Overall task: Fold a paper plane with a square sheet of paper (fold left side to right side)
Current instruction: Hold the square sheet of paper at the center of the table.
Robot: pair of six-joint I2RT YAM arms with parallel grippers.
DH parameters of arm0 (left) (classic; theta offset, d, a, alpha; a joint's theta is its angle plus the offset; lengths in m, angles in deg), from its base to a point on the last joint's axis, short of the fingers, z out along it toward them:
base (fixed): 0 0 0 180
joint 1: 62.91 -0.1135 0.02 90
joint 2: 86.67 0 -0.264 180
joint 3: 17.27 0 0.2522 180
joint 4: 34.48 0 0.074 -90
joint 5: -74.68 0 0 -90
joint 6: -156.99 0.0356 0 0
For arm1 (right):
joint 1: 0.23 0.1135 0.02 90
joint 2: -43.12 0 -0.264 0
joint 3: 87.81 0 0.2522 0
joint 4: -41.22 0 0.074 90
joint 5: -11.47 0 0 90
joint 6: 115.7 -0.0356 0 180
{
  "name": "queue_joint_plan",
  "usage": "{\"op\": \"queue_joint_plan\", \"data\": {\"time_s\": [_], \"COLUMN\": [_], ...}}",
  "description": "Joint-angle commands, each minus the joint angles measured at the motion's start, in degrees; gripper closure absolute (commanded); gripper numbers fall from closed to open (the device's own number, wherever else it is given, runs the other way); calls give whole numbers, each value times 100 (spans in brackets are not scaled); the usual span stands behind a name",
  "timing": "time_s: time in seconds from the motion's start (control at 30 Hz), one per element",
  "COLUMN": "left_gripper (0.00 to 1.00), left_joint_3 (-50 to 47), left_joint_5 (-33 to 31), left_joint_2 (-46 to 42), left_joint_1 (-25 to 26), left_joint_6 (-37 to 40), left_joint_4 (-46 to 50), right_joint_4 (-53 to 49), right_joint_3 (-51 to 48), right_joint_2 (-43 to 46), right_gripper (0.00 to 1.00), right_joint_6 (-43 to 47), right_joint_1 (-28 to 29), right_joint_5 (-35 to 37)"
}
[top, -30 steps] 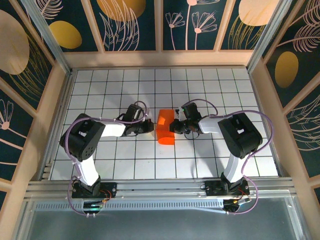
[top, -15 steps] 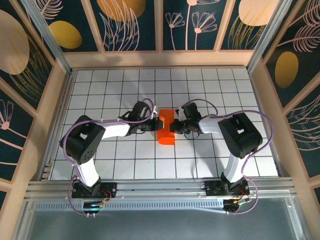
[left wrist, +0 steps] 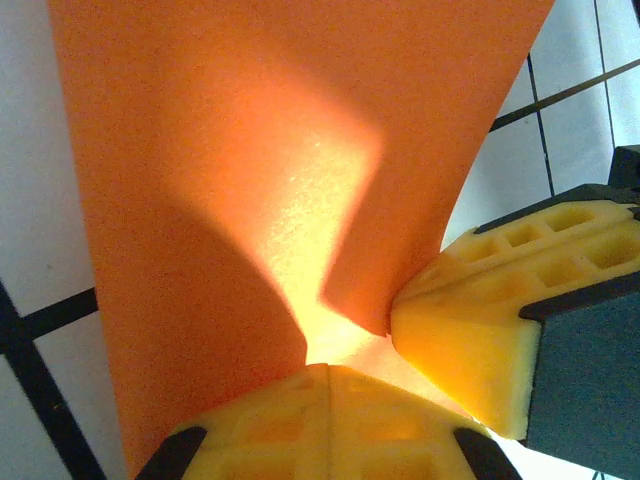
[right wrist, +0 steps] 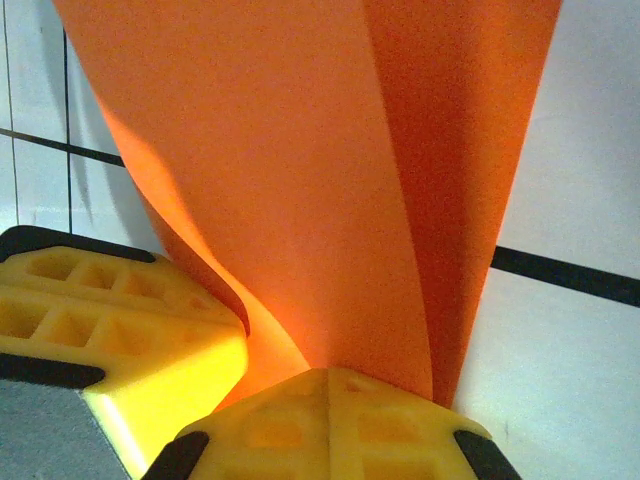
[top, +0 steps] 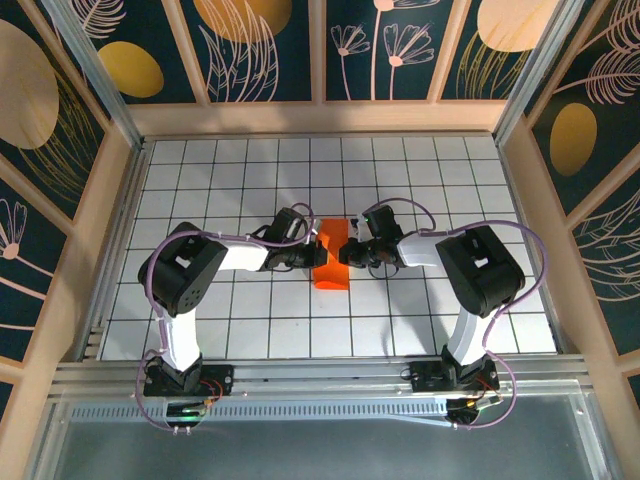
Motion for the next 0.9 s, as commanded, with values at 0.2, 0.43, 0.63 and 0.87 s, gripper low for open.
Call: {"op": "queue_joint_plan", "data": {"time_s": [0.2, 0.43, 0.63, 0.87], "left_gripper": [100, 100, 100, 100], "left_joint_3": [53, 60, 58, 43], "left_joint_5": [-241, -255, -283, -265], "left_joint_2": [204, 213, 196, 204], "left_joint_1": [14, 24, 31, 35], "left_joint_6": [247, 238, 238, 228], "left_joint_4": [394, 403, 411, 411], "right_joint_4": [-788, -357, 63, 257], "right_joint_3": [98, 310, 503, 760], "right_joint_2": [98, 456, 164, -326], "right_gripper": [100, 100, 100, 100], "right_joint_6": [117, -49, -202, -282], "right_joint_1": [-53, -80, -73, -27], "right_joint_5": [192, -236, -433, -482]}}
